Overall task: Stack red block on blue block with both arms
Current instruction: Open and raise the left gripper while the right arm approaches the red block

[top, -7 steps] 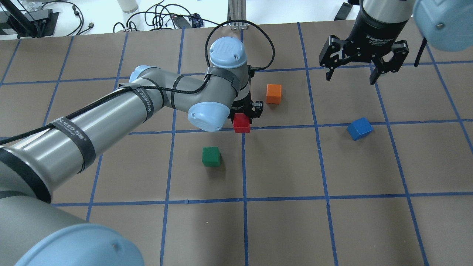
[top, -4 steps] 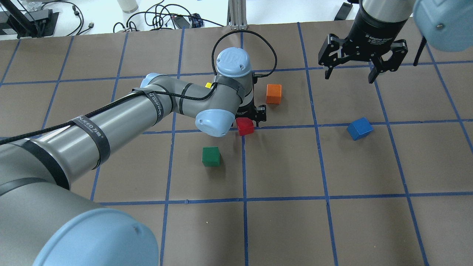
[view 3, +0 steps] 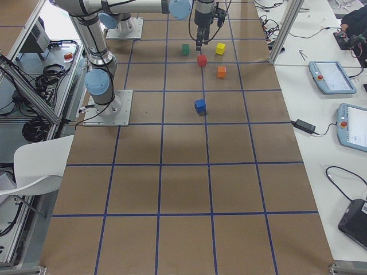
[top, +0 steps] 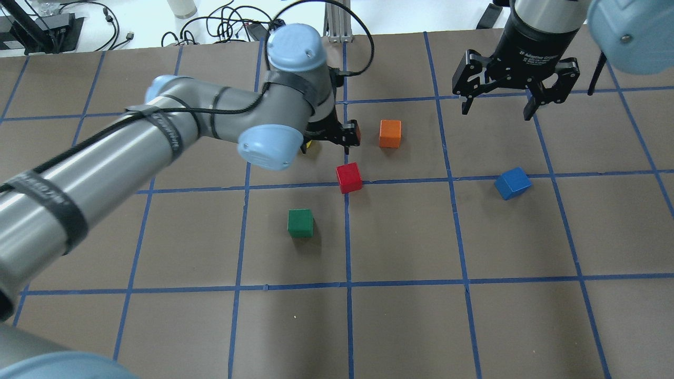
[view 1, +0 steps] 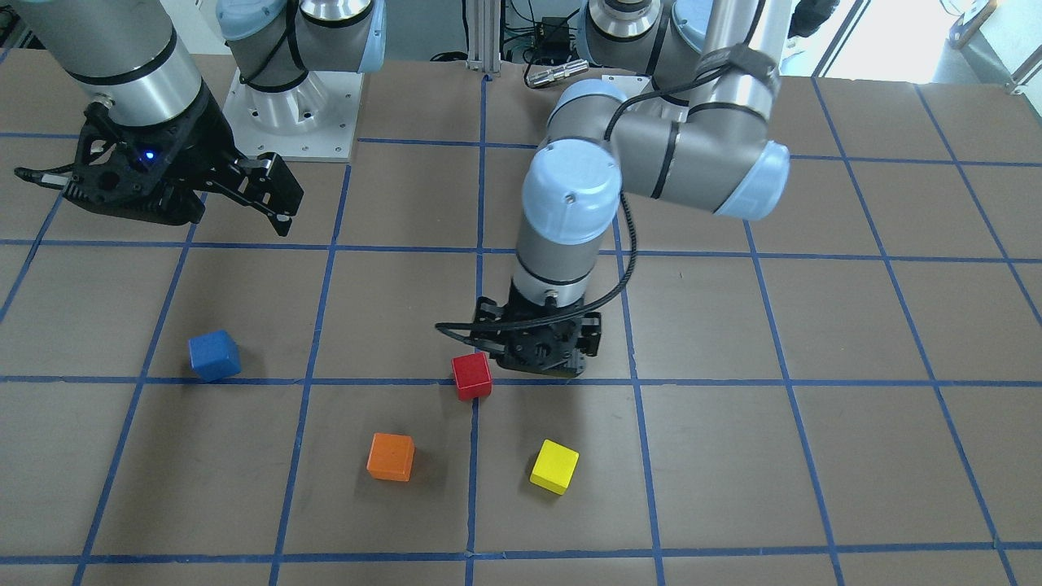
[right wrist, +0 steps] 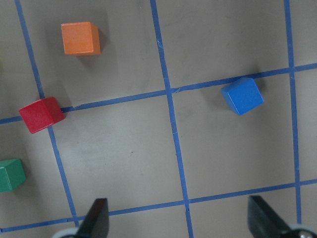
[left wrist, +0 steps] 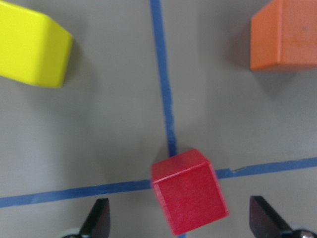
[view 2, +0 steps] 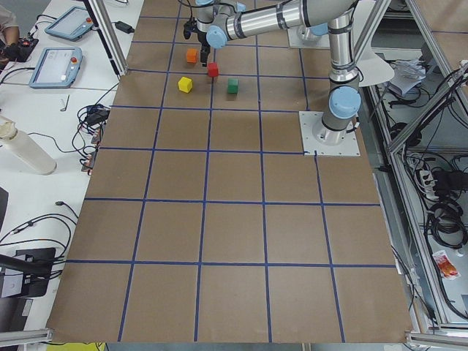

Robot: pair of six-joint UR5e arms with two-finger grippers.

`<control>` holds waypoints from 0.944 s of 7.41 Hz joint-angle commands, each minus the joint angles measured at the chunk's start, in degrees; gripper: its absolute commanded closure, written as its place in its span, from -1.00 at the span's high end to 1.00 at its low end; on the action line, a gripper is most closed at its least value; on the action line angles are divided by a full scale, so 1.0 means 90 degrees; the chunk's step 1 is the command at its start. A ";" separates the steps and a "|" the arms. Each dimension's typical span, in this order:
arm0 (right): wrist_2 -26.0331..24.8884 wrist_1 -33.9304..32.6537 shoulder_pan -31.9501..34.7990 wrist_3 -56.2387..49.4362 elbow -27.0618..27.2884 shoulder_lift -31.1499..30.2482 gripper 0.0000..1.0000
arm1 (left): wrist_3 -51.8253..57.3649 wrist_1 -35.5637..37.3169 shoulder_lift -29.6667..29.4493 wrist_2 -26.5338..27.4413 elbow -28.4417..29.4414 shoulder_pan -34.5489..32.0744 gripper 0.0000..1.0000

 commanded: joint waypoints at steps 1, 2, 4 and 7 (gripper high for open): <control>0.0042 -0.0019 0.0049 -0.0052 -0.0007 0.0028 1.00 | 0.0589 -0.0676 0.0913 0.0018 -0.0022 0.0641 1.00; 0.0042 -0.0038 0.0098 -0.0198 -0.0007 0.0047 1.00 | 0.0928 -0.1238 0.1245 -0.0021 -0.0022 0.1088 1.00; 0.0033 -0.0329 0.0370 -0.0257 -0.0007 0.0358 1.00 | 0.1360 -0.2450 0.2182 0.0134 -0.0071 0.1269 1.00; -0.0036 -0.0761 0.0977 -0.0190 -0.0007 0.0886 1.00 | 0.1391 -0.2484 0.2401 0.0243 -0.0032 0.1668 1.00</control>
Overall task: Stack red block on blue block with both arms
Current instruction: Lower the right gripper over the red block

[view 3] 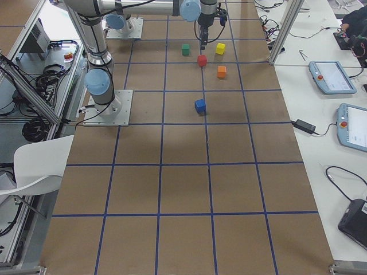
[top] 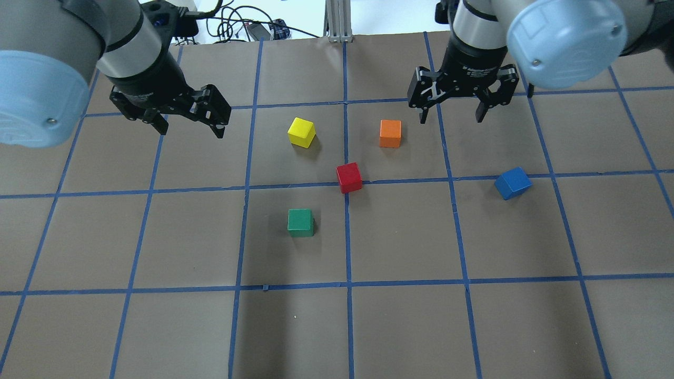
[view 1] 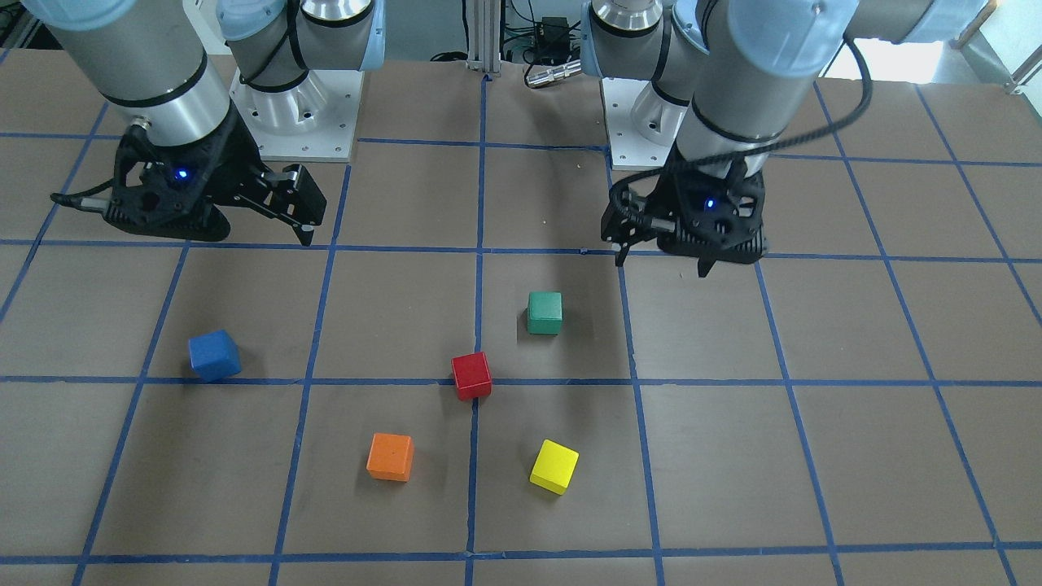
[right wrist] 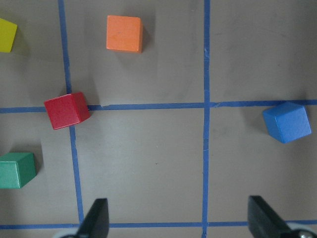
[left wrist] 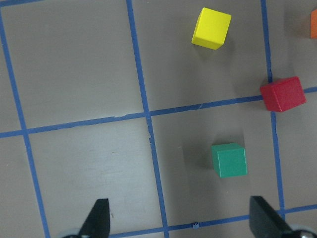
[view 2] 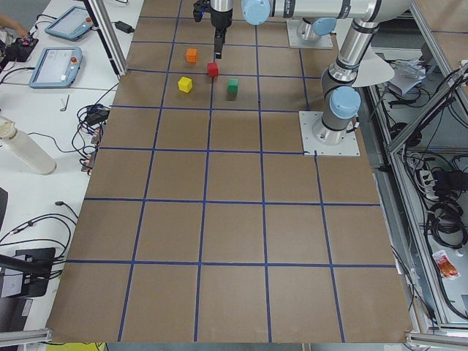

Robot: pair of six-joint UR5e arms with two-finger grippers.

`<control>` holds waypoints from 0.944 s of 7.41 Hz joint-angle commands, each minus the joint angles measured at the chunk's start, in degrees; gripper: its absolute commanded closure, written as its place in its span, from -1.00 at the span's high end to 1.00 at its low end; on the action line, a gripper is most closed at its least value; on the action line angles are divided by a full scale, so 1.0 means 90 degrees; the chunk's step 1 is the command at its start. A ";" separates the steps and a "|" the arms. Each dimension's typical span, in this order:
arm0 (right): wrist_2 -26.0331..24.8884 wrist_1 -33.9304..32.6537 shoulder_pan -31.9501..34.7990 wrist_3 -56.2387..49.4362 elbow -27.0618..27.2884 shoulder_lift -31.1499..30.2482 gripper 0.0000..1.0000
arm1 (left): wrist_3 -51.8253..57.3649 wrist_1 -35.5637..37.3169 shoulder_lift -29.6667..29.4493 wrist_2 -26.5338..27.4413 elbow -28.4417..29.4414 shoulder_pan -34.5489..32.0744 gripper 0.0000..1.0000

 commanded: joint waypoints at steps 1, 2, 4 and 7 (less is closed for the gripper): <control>0.0125 -0.0575 0.0154 0.0045 -0.0036 0.0333 1.00 | 0.0014 -0.0067 -0.0018 0.0020 0.0008 0.0194 1.00; 0.0117 -0.0822 0.0164 0.0055 -0.0055 0.0711 1.00 | -0.0006 -0.0116 -0.0144 0.0011 0.0220 0.0184 1.00; 0.0117 -0.1116 0.0271 0.0074 -0.0036 0.1016 1.00 | 0.0023 -0.0516 0.0088 0.0030 0.0146 0.0136 1.00; 0.0127 -0.2393 0.0797 0.0171 -0.0056 0.1728 1.00 | 0.0111 -0.0517 0.0089 0.0079 0.0086 0.0087 1.00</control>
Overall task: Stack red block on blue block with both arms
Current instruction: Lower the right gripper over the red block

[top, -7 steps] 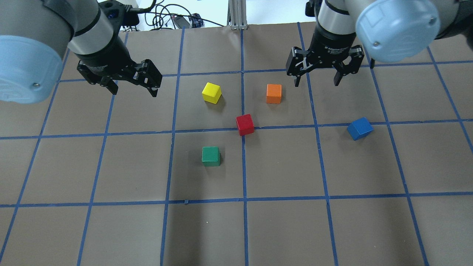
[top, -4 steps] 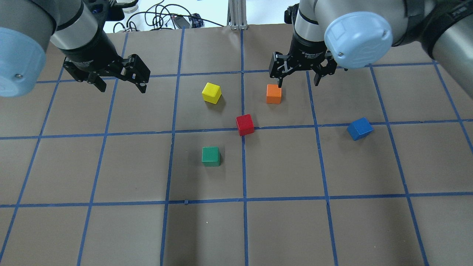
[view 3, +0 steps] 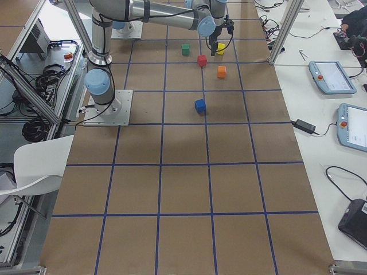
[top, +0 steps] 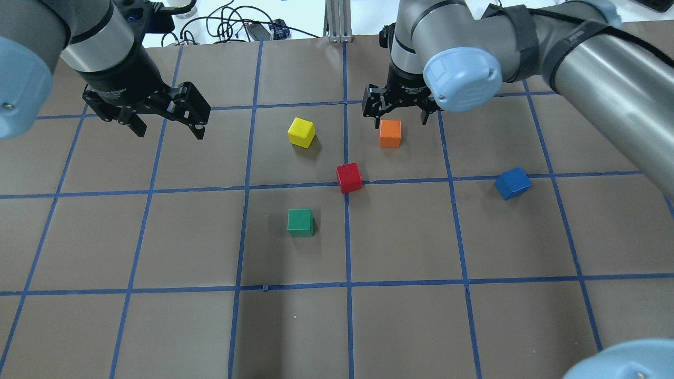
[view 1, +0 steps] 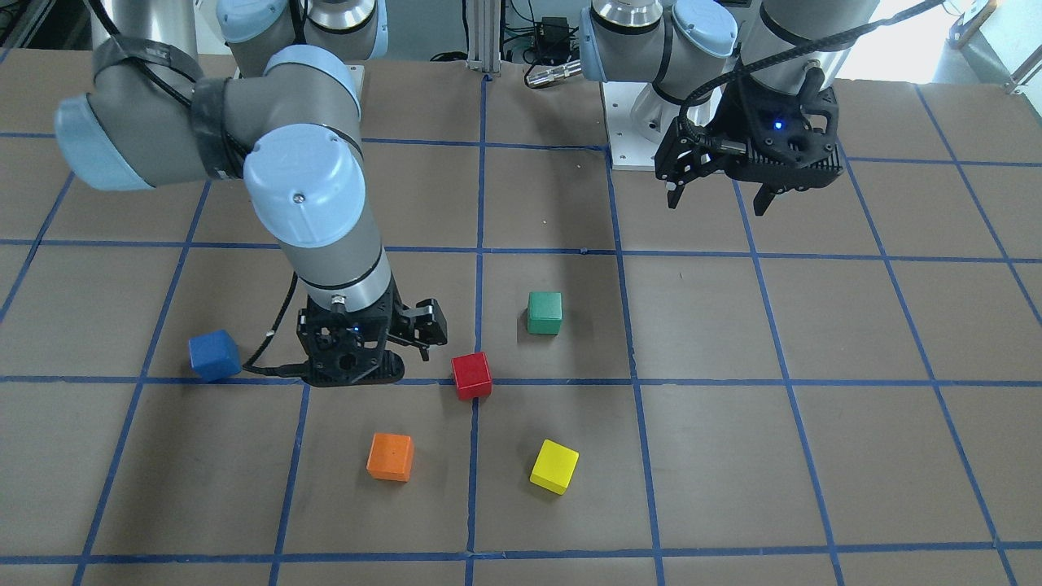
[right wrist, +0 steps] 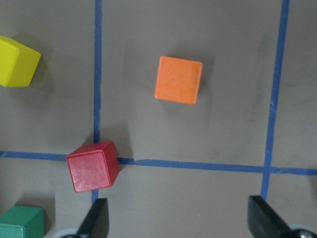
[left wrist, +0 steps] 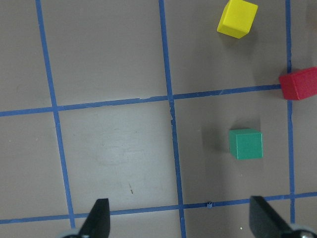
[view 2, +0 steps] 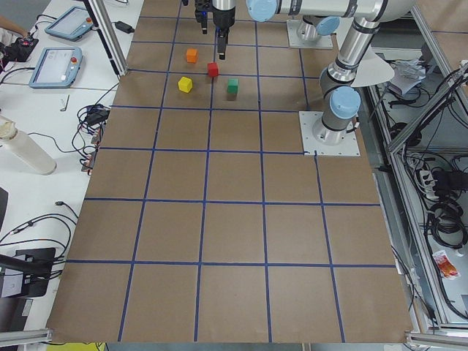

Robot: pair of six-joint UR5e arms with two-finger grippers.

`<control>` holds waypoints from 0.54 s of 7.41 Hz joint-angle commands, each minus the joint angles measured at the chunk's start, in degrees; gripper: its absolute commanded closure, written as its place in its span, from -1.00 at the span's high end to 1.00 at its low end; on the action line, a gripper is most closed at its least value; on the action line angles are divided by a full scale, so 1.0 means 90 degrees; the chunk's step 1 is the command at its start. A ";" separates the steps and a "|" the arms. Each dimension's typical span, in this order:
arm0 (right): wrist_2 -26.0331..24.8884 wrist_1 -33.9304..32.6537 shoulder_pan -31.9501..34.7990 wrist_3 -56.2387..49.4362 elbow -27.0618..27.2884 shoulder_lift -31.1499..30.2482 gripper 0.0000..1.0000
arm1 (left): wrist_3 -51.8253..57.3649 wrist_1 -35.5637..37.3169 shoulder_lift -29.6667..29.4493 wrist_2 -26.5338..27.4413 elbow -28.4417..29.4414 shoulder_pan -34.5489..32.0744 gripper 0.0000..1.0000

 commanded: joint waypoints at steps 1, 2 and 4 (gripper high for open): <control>0.0000 -0.0568 0.0348 0.0128 0.0018 0.0439 1.00 | 0.0021 0.0014 0.0049 0.0011 -0.0148 -0.0044 1.00; -0.0010 -0.0607 0.0456 0.0215 -0.0011 0.0682 1.00 | 0.0021 0.0014 0.0069 0.0011 -0.0178 -0.0044 1.00; 0.0009 -0.0949 0.0593 0.0255 0.0027 0.0938 1.00 | 0.0021 0.0053 -0.0009 -0.0057 -0.0178 -0.0035 1.00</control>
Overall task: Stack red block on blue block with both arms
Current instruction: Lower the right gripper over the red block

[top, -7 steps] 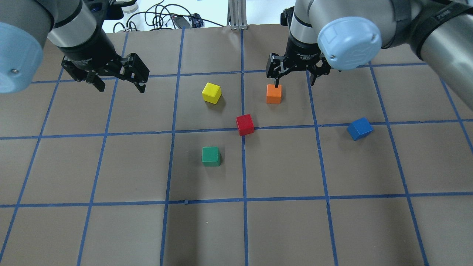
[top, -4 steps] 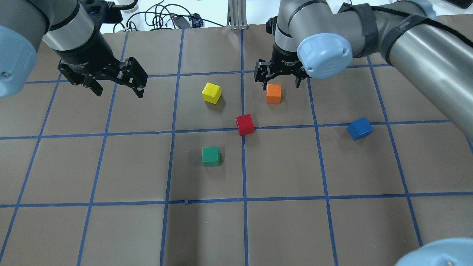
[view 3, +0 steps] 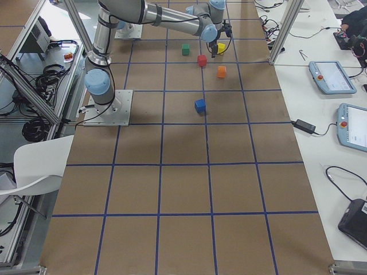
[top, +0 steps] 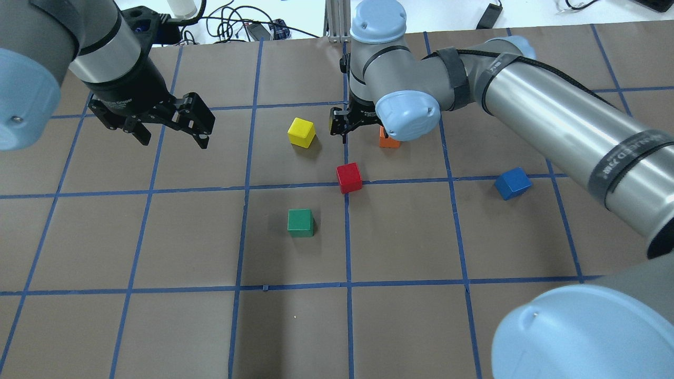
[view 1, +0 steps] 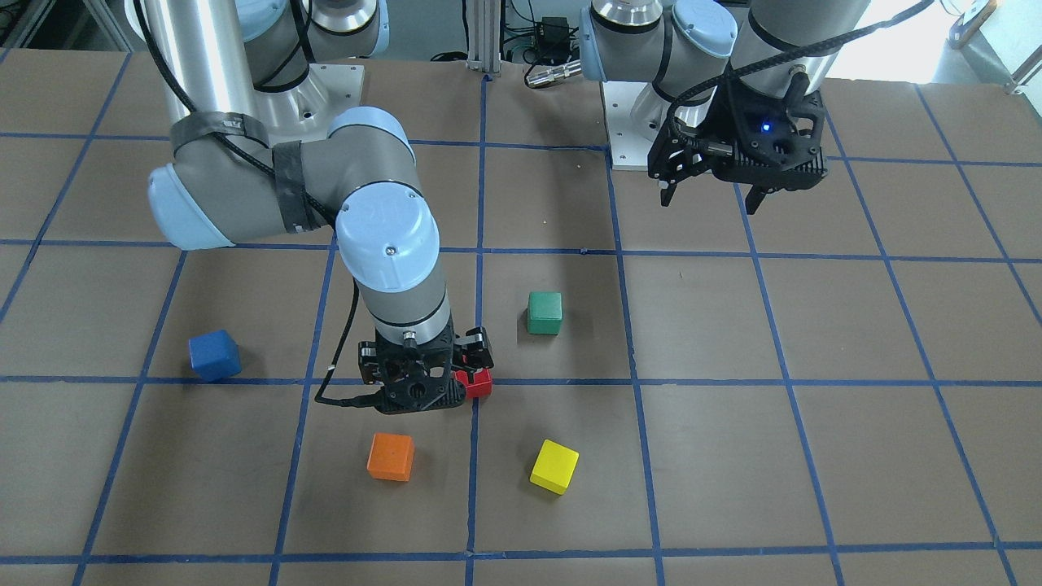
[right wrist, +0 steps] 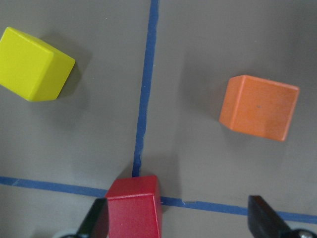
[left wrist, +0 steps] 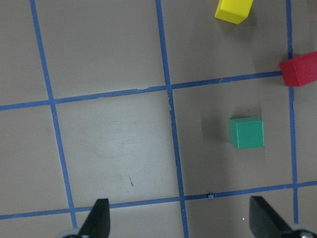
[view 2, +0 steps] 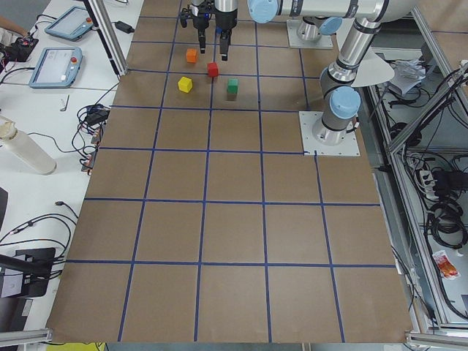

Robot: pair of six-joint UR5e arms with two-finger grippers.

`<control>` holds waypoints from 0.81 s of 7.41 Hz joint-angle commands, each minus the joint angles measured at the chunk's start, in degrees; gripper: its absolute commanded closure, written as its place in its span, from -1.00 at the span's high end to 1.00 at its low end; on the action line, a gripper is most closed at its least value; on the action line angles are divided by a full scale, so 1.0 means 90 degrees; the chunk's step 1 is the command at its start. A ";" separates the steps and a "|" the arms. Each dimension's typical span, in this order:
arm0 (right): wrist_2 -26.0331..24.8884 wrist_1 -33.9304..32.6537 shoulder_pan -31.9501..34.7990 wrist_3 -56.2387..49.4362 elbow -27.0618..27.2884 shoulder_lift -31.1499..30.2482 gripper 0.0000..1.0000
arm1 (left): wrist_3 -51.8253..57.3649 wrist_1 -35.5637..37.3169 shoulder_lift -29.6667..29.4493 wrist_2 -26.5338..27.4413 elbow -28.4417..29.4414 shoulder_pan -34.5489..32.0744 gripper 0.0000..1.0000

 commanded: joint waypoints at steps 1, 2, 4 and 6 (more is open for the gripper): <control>0.0010 -0.0067 0.0178 0.0138 0.0066 0.0193 1.00 | 0.0000 0.0019 -0.0050 -0.0048 -0.0012 0.0016 1.00; 0.0000 -0.0018 0.0256 0.0139 0.0114 0.0212 1.00 | 0.0000 0.0009 -0.0031 -0.0048 -0.0022 0.0016 1.00; 0.0000 -0.0144 0.0334 0.0149 0.0358 0.0310 1.00 | 0.0010 -0.0020 -0.0020 0.0001 -0.0032 0.0016 1.00; 0.0010 -0.0056 0.0345 0.0139 0.0398 0.0378 1.00 | 0.0000 -0.0118 -0.0030 0.0011 -0.0022 0.0016 1.00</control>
